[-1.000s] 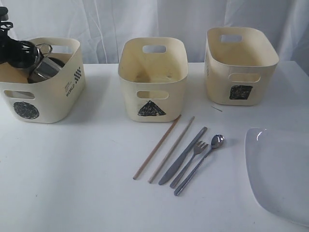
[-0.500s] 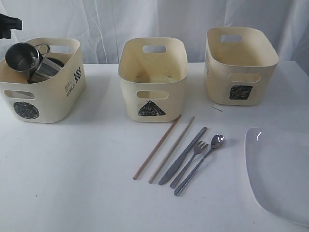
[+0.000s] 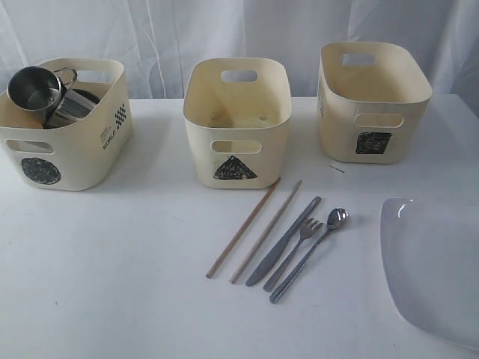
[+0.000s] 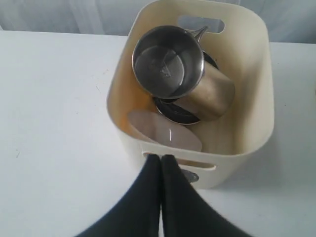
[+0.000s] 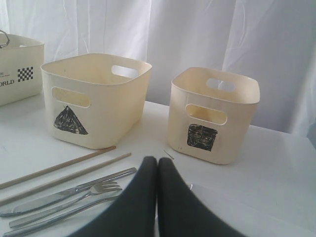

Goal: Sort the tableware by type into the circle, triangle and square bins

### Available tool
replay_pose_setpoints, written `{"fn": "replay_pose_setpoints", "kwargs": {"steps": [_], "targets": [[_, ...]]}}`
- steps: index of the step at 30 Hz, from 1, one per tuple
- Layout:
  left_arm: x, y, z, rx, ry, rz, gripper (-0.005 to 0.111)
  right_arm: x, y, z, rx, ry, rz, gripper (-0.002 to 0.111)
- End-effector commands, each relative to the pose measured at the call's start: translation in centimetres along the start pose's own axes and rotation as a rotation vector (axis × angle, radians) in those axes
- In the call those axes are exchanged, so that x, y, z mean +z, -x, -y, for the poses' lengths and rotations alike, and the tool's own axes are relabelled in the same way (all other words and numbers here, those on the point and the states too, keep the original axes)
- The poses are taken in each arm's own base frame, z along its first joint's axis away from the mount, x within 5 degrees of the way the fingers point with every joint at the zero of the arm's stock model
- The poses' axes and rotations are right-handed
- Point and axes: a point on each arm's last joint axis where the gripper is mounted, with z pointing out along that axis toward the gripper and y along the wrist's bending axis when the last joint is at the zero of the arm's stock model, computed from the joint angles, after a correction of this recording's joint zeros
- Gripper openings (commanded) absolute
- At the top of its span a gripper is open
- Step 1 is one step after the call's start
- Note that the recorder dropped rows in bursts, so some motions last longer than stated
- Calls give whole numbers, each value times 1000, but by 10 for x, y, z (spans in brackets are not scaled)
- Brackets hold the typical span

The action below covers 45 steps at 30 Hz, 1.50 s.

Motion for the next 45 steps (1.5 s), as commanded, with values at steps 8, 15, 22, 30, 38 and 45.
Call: {"fn": "replay_pose_setpoints", "kwargs": {"steps": [8, 15, 22, 30, 38, 45], "targets": [[-86, -71, 3, -48, -4, 164, 0, 0, -1, 0, -2, 0, 4, 0], [-119, -105, 10, -110, -57, 23, 0, 0, -1, 0, -2, 0, 4, 0], [-132, -113, 12, -74, -71, -2, 0, 0, -1, 0, -2, 0, 4, 0], [-133, -128, 14, 61, -91, 66, 0, 0, -1, 0, -2, 0, 4, 0], [-120, -191, 5, 31, -24, 311, 0, 0, -1, 0, -2, 0, 4, 0], [-116, -220, 3, 8, -16, 409, 0, 0, -1, 0, -2, 0, 4, 0]]}}
